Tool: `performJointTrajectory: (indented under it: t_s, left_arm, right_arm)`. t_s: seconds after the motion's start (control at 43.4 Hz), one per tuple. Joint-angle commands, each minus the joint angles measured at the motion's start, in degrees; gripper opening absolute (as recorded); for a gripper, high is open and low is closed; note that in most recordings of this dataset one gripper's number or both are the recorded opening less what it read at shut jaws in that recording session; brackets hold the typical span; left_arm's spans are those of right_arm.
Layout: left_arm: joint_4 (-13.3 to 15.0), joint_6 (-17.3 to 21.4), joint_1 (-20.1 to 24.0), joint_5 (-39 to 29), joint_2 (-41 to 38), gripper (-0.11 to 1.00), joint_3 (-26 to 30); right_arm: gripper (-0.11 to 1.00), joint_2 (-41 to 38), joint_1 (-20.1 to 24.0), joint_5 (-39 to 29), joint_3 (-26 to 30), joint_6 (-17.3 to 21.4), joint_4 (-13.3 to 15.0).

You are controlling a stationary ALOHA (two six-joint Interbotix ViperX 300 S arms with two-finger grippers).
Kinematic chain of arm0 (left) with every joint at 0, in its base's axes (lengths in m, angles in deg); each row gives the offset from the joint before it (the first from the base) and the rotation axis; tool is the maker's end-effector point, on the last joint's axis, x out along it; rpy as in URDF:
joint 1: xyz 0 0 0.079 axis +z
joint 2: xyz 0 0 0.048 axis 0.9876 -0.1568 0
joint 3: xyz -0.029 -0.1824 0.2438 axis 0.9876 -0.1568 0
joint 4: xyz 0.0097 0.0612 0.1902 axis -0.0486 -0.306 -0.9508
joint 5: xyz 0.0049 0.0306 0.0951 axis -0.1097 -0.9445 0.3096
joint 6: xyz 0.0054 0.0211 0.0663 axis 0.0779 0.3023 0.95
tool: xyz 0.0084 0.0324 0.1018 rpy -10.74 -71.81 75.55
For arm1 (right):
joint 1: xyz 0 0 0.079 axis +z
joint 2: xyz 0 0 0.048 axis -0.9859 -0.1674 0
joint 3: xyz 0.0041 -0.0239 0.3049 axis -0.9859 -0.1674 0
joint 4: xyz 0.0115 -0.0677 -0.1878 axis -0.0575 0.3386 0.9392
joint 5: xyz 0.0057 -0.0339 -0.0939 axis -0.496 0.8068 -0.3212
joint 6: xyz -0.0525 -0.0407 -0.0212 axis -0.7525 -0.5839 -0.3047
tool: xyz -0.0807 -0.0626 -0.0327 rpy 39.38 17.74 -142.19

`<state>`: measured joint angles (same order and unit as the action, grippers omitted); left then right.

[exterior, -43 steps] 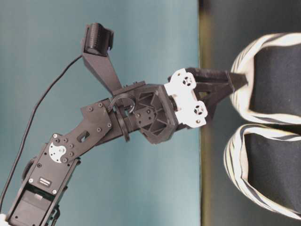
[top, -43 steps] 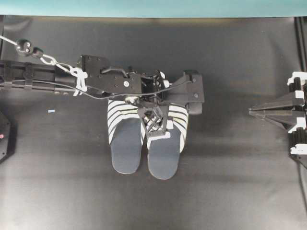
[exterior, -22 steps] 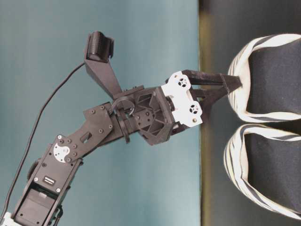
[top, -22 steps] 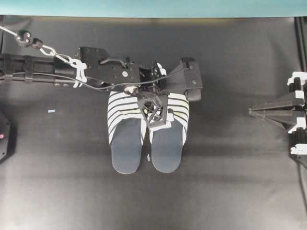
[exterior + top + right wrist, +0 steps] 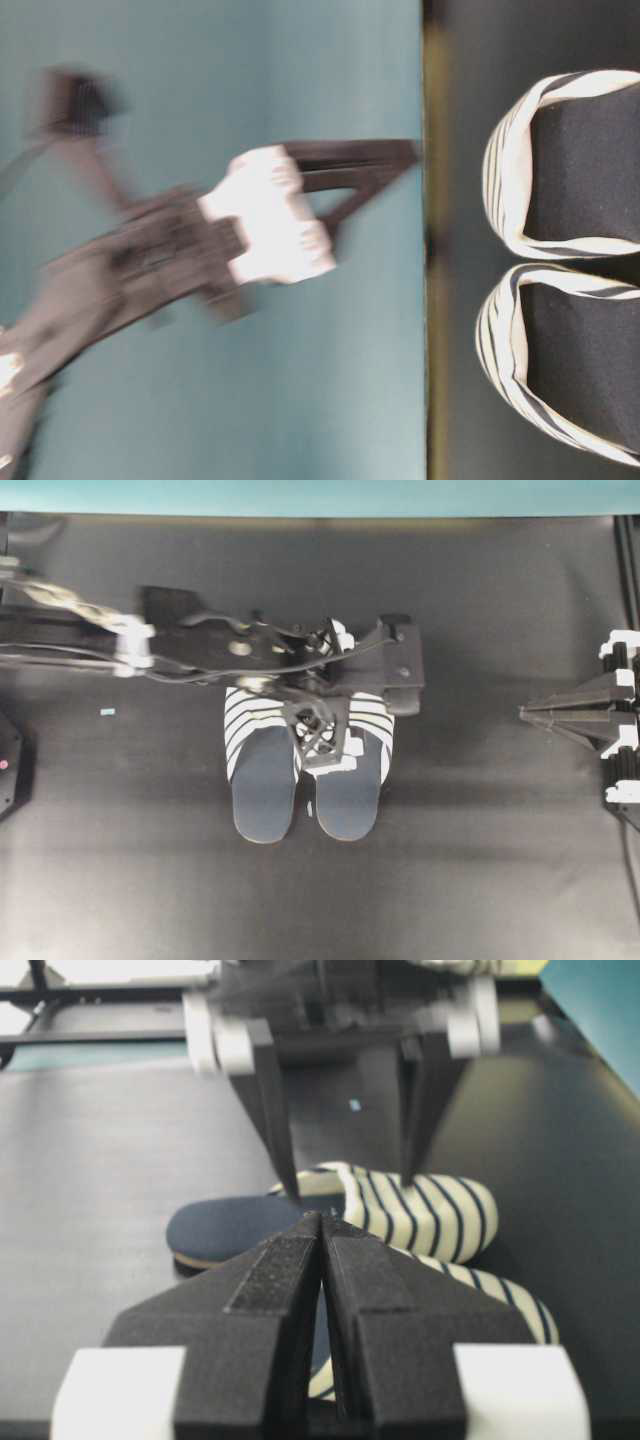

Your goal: Arrange the slippers with the left arm.

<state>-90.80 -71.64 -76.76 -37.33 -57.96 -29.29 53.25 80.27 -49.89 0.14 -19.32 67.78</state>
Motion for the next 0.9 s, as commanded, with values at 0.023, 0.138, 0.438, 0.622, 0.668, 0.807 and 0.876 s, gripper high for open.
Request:
performJointTrajectory:
  t_s: [0.023,0.138,0.438,0.622,0.668,0.807,0.876]
  left_arm:
    - [-0.2,0.0,-0.2,0.9,6.3,0.80,-2.6]
    - [-0.2,-0.2,-0.5,2.9,10.2,0.80,-7.1]
    - [-0.2,0.0,-0.5,16.7,17.2,0.80,-17.2]
    - [-0.2,-0.4,-0.5,17.8,19.6,0.80,-20.7]
    - [-0.2,-0.7,-0.5,18.1,20.4,0.80,-21.8]
    - [-0.2,-0.7,-0.9,19.7,22.9,0.80,-25.0]
    - [-0.2,-0.7,-1.1,21.2,24.1,0.80,-26.4]
  right_arm:
    - [0.00,-0.3,-0.2,0.5,0.4,0.0,-0.2]
    - [0.00,-0.3,-0.1,0.5,0.4,0.0,-0.2]
    - [0.00,-0.3,-0.2,0.5,0.4,0.0,-0.3]
    - [0.00,-0.3,-0.2,0.5,0.4,0.0,-0.2]
    - [0.00,-0.3,-0.2,0.5,0.4,0.0,-0.2]
    - [0.00,-0.2,-0.2,0.4,0.4,-0.1,-0.2]
    - [0.00,-0.3,-0.2,0.3,0.4,-0.2,-0.2]
